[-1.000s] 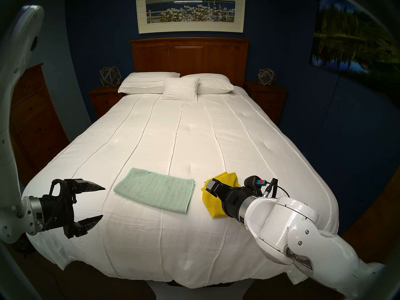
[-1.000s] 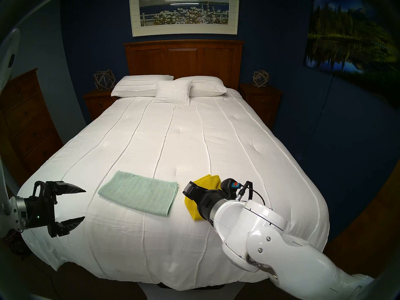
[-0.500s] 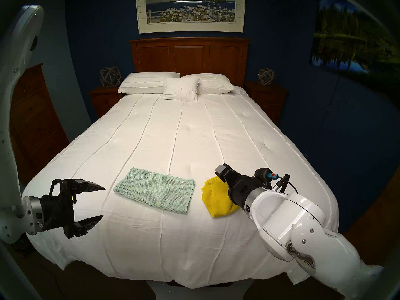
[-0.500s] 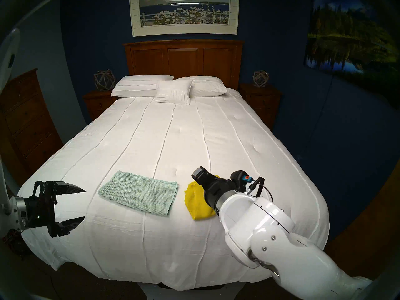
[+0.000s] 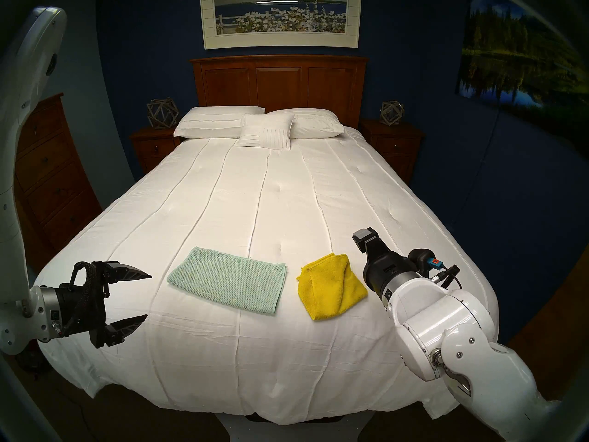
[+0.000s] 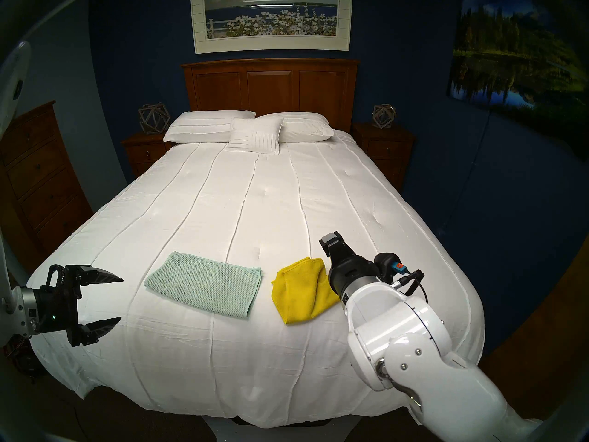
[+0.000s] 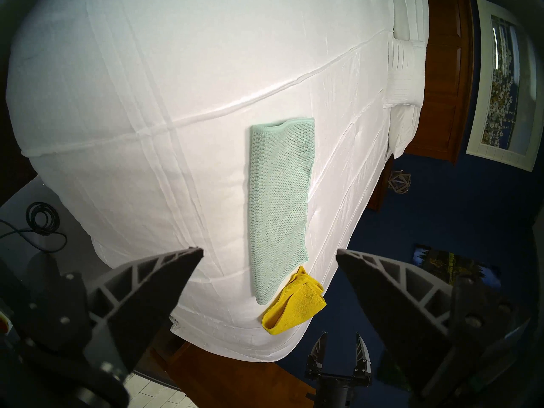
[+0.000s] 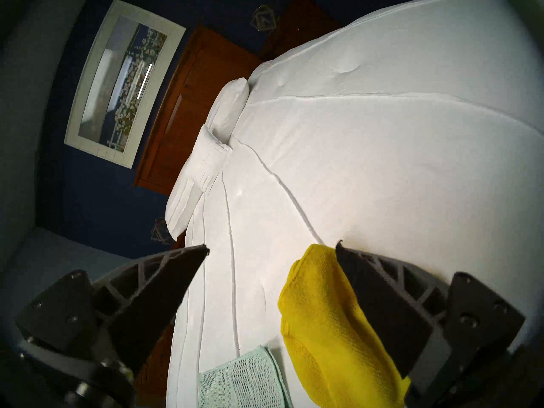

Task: Fold the hand towels twice and stack them up

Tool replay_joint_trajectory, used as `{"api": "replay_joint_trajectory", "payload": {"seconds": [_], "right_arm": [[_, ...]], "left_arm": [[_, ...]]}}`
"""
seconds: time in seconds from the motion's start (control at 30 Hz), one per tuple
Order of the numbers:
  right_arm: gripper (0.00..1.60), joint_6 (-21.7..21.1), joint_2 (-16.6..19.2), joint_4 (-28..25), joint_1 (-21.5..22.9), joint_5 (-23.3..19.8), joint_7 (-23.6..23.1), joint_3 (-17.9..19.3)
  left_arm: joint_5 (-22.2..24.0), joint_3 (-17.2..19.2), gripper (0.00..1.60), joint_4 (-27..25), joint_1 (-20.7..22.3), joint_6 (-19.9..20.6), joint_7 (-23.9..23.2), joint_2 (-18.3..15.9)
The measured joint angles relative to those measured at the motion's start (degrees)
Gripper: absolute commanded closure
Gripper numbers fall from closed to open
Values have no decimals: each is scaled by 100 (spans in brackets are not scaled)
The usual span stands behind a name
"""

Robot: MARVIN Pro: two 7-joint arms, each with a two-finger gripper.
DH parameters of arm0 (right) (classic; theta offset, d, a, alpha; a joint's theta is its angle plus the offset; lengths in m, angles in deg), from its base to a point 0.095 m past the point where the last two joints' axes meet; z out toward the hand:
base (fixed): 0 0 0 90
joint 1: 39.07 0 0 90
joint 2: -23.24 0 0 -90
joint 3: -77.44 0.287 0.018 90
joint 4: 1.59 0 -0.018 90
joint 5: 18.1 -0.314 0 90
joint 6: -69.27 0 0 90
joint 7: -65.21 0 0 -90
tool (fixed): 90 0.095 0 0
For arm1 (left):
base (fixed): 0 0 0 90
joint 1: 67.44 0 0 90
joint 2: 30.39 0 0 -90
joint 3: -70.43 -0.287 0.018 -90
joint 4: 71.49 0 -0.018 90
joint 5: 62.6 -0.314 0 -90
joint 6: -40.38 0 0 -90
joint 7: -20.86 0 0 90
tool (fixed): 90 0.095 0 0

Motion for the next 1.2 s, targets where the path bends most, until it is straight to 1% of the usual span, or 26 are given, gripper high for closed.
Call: {"api": "replay_joint_trajectory", "payload": {"seconds": [0.1,0.23,0.37,0.4,0.5,0.53,0.67,0.7,0.9,0.93,0.97,1.07,1.1,1.2], "right_arm": [[0,88,47,0,-137,11,-73,42],[0,204,68,-1,-273,22,-173,67],[0,276,83,-1,-363,26,-244,78],[0,292,87,-2,-385,27,-261,80],[0,320,94,-2,-421,29,-294,84],[0,335,98,-2,-440,30,-314,86],[0,364,107,-3,-479,31,-359,91],[0,375,110,-3,-494,31,-379,94],[0,402,121,-3,-536,31,-439,103],[0,406,122,-3,-543,31,-448,105],[0,410,123,-3,-548,31,-456,106],[0,417,126,-3,-560,31,-479,111],[0,419,126,-3,-562,31,-484,112],[0,424,128,-3,-566,31,-502,115]], "left_arm": [[1,61,0,2,-82,-82,44,6],[144,355,0,2,-227,-317,202,19],[628,735,0,109,-336,-449,400,28],[788,860,0,174,-366,-480,470,38],[1080,1084,0,314,-419,-527,609,58],[1253,1194,0,398,-444,-542,695,71],[1626,1388,0,602,-498,-549,925,101],[1782,1461,0,693,-522,-548,1046,114],[2217,1684,0,932,-611,-542,1409,155],[2297,1729,9,976,-634,-542,1474,160],[2361,1764,24,1013,-652,-542,1529,163],[2545,1858,20,1125,-706,-545,1674,166],[2583,1877,15,1150,-717,-545,1705,166],[2698,1938,16,1238,-740,-544,1808,167]]}}
